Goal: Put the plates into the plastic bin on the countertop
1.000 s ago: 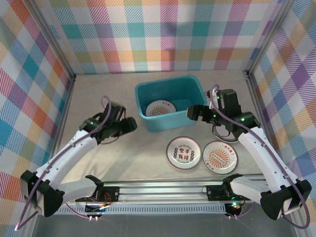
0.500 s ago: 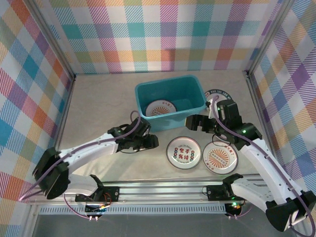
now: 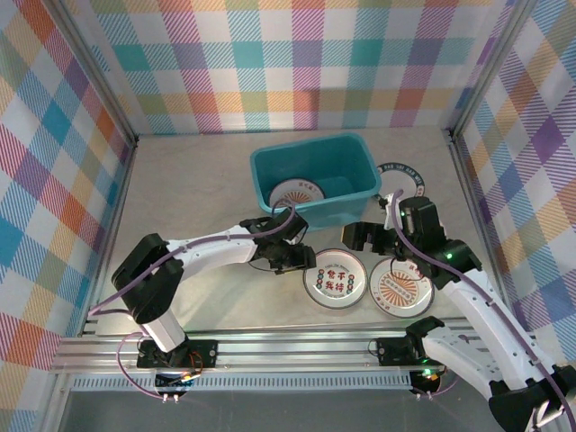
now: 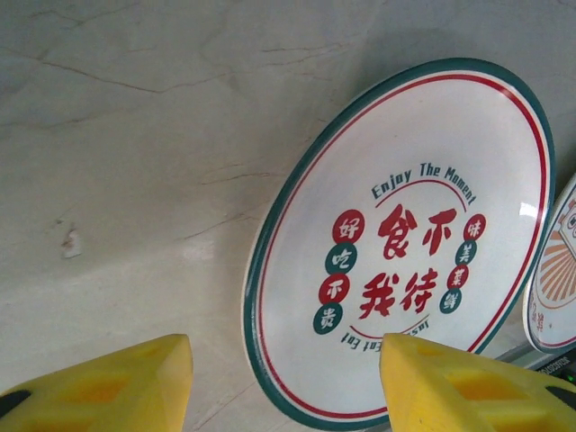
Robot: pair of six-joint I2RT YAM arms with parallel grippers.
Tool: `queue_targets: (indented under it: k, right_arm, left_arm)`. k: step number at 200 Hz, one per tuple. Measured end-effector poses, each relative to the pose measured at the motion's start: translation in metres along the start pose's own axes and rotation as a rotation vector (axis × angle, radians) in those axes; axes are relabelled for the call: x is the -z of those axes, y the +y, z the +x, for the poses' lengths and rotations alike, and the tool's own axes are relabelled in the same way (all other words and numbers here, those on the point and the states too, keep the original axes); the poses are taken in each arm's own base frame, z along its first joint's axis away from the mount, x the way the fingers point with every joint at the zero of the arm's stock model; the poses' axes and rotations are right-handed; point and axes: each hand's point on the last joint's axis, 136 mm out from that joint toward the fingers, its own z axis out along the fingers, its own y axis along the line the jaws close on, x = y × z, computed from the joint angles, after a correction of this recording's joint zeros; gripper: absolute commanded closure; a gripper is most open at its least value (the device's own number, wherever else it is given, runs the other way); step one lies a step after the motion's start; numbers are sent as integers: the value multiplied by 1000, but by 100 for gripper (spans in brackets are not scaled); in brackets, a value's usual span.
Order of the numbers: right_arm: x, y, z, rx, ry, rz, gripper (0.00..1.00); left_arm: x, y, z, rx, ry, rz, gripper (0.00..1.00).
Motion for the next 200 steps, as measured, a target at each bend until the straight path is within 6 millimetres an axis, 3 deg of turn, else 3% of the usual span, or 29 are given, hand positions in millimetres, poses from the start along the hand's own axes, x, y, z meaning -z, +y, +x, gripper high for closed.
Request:
queue_targets:
  k: [65, 200]
  right_arm:
    - [-2, -7, 4, -6, -10, 20, 1]
    - [-1, -17, 1, -6, -41, 68, 1]
  left_arm:
    - [-30, -1, 2, -2, 99, -43, 51]
    - [-40, 8, 9, -18, 203, -174, 71]
